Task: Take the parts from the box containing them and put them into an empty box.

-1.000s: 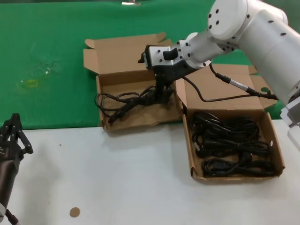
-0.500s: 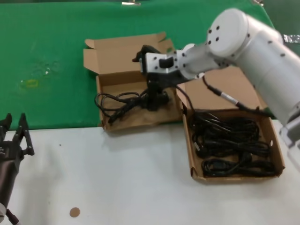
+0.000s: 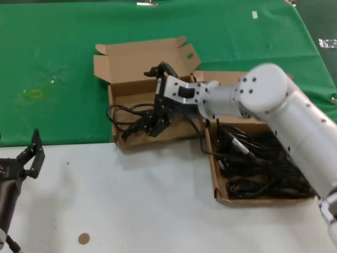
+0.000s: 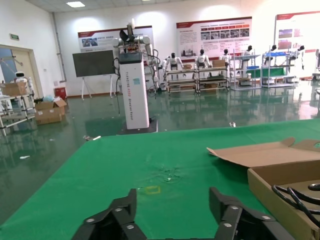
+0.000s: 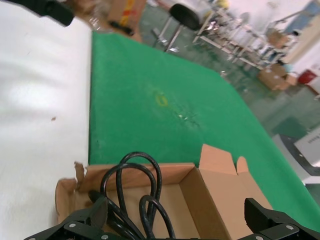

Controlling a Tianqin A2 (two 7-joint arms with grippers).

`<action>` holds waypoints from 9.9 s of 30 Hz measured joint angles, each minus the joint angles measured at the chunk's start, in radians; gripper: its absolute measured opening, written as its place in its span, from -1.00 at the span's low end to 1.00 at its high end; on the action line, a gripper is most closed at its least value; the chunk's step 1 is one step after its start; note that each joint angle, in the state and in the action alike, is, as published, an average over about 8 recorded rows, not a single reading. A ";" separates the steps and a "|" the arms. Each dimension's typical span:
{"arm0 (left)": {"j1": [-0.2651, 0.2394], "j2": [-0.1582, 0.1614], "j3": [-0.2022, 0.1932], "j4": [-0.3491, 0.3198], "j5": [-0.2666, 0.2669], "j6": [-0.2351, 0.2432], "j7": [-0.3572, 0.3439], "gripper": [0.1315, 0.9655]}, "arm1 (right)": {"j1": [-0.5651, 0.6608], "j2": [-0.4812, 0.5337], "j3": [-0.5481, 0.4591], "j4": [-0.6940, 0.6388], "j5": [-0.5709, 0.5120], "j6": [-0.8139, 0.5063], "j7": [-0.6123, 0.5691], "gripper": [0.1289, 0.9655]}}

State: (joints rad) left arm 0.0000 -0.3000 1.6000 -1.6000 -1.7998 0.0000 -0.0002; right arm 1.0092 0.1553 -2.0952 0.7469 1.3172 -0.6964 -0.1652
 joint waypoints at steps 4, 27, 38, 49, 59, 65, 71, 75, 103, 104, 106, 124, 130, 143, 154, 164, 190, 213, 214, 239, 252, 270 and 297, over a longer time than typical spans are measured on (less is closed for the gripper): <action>0.000 0.000 0.000 0.000 0.000 0.000 0.000 -0.14 | -0.072 0.010 0.036 0.061 0.035 0.050 0.012 1.00; 0.000 0.000 0.000 0.000 0.000 0.000 0.000 0.79 | -0.493 0.071 0.242 0.417 0.236 0.340 0.081 1.00; 0.000 0.000 0.000 0.000 0.000 0.000 0.000 0.98 | -0.693 0.099 0.340 0.586 0.332 0.478 0.113 1.00; 0.000 0.000 0.000 0.000 0.000 0.000 0.000 1.00 | -0.895 0.128 0.439 0.756 0.428 0.617 0.146 1.00; 0.000 0.000 0.000 0.000 0.000 0.000 0.000 1.00 | -0.963 0.138 0.472 0.814 0.461 0.664 0.158 1.00; 0.000 0.000 0.000 0.000 0.000 0.000 0.000 1.00 | -0.963 0.138 0.473 0.814 0.461 0.665 0.158 1.00; 0.000 0.000 0.000 0.000 0.000 0.000 0.000 1.00 | -0.963 0.138 0.473 0.814 0.461 0.665 0.158 1.00; 0.000 0.000 0.000 0.000 0.000 0.000 0.000 1.00 | -0.963 0.138 0.473 0.814 0.461 0.665 0.158 1.00; 0.000 0.000 0.000 0.000 0.000 0.000 0.000 1.00 | -0.963 0.138 0.473 0.814 0.461 0.665 0.158 1.00; 0.000 0.000 0.000 0.000 0.000 0.000 0.000 1.00 | -0.963 0.138 0.473 0.814 0.461 0.665 0.158 1.00; 0.000 0.000 0.000 0.000 0.000 0.000 0.000 1.00 | -0.963 0.138 0.473 0.814 0.461 0.665 0.158 1.00; 0.000 0.000 0.000 0.000 0.000 0.000 0.000 1.00 | -0.963 0.138 0.473 0.814 0.461 0.665 0.158 1.00; 0.000 0.000 0.000 0.000 0.000 0.000 0.000 1.00 | -0.963 0.138 0.473 0.814 0.461 0.665 0.158 1.00; 0.000 0.000 0.000 0.000 0.000 0.000 0.000 1.00 | -0.963 0.138 0.473 0.814 0.461 0.665 0.158 1.00; 0.000 0.000 0.000 0.000 0.000 0.000 0.000 1.00 | -0.963 0.138 0.473 0.814 0.461 0.665 0.158 1.00; 0.000 0.000 0.000 0.000 0.000 0.000 0.000 1.00 | -0.963 0.138 0.473 0.814 0.461 0.665 0.158 1.00; 0.000 0.000 0.000 0.000 0.000 0.000 0.000 1.00 | -0.963 0.138 0.473 0.814 0.461 0.665 0.158 1.00; 0.000 0.000 0.000 0.000 0.000 0.000 0.000 1.00 | -0.963 0.138 0.473 0.814 0.461 0.665 0.158 1.00; 0.000 0.000 0.000 0.000 0.000 0.000 0.000 1.00 | -0.963 0.138 0.473 0.814 0.461 0.665 0.158 1.00; 0.000 0.000 0.000 0.000 0.000 0.000 0.000 1.00 | -0.963 0.138 0.473 0.814 0.461 0.665 0.158 1.00; 0.000 0.000 0.000 0.000 0.000 0.000 0.000 1.00 | -0.963 0.138 0.473 0.814 0.461 0.665 0.158 1.00; 0.000 0.000 0.000 0.000 0.000 0.000 0.000 1.00 | -0.963 0.138 0.473 0.814 0.461 0.665 0.158 1.00; 0.000 0.000 0.000 0.000 0.000 0.000 0.000 1.00 | -0.963 0.138 0.473 0.814 0.461 0.665 0.158 1.00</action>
State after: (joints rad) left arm 0.0000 -0.3000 1.6000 -1.6000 -1.8000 0.0000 0.0000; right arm 0.0460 0.2934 -1.6225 1.5612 1.7780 -0.0317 -0.0075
